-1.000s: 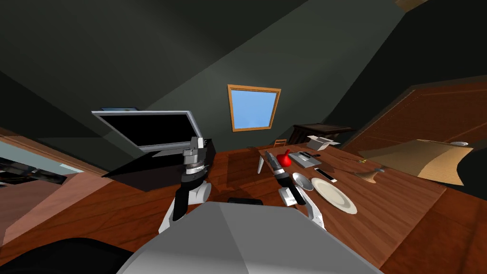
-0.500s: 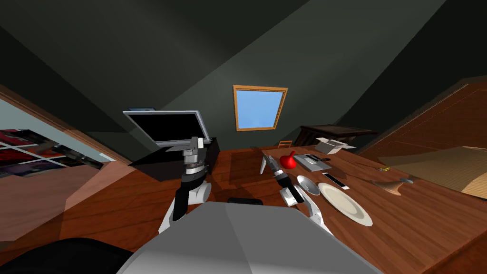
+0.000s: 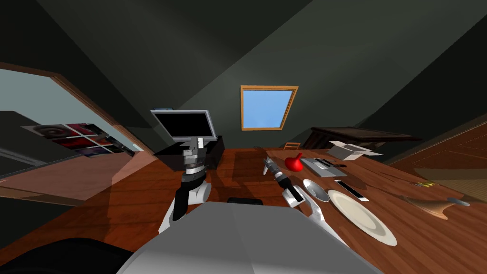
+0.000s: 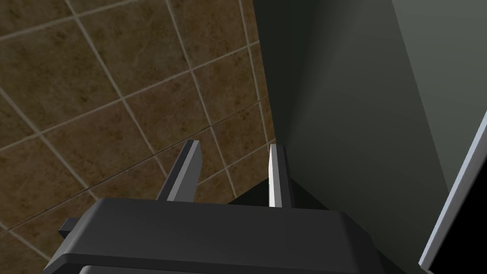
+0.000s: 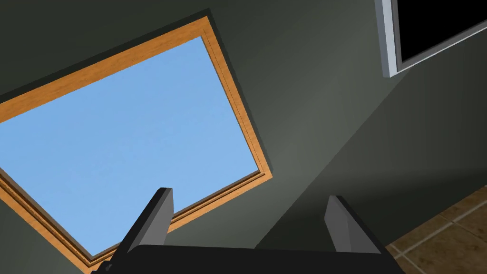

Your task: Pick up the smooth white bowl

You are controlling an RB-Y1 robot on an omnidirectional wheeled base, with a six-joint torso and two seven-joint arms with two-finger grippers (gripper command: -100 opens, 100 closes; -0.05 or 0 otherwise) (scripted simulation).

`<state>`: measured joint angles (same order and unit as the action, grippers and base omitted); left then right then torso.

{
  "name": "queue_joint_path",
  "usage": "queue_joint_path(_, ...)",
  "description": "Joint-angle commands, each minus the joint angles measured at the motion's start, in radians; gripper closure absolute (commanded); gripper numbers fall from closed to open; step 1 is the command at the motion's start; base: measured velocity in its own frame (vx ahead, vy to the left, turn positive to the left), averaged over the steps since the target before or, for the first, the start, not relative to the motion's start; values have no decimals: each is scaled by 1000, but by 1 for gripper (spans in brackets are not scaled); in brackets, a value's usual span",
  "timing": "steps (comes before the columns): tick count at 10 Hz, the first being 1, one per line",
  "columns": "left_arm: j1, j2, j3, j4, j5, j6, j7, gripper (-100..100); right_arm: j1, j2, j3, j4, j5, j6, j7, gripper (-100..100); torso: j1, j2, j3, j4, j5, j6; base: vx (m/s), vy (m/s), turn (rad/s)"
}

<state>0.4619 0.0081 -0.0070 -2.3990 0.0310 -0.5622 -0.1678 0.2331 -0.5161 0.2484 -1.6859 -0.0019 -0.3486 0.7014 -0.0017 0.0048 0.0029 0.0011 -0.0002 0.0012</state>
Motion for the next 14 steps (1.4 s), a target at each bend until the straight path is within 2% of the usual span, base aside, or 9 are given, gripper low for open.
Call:
queue_joint_path(1,0,0,0,0,0,0,0,0,-6,0,5,33,3,-5,8,-100,0,0,0,0,0,0,-30,-7,-1)
queue_joint_path(3,0,0,0,0,0,0,0,0,-24,-38,30,95,12,-6,41,-100,0,-1,0,0,0,-1,-60,-4,197)
queue_joint_path(4,0,0,0,0,0,0,0,0,-41,-77,55,122,21,-8,73,-100,0,-1,0,0,0,0,-91,-8,227)
queue_joint_path(5,0,0,0,0,0,0,0,0,-41,-77,55,162,21,-8,73,-100,0,1,0,0,0,-1,-75,-3,158)
queue_joint_path(6,0,0,0,0,0,0,0,0,-41,-77,55,165,21,-8,73,-100,0,1,1,0,0,0,-24,3,0)
queue_joint_path(9,0,0,0,0,0,0,0,0,-73,-154,109,260,41,-12,131,-100,0,-1,0,0,0,0,-69,8,217)
queue_joint_path(10,0,0,0,0,0,0,0,0,-73,-154,109,292,41,-12,131,-100,0,1,1,0,0,-1,-92,-3,123)
queue_joint_path(11,0,0,0,0,0,0,0,0,-88,-192,137,331,52,-15,158,-100,0,1,1,0,0,0,-120,7,248)
queue_joint_path(14,0,0,0,0,0,0,0,0,-102,-230,165,430,63,-18,184,-100,0,2,1,1,0,0,-88,8,163)
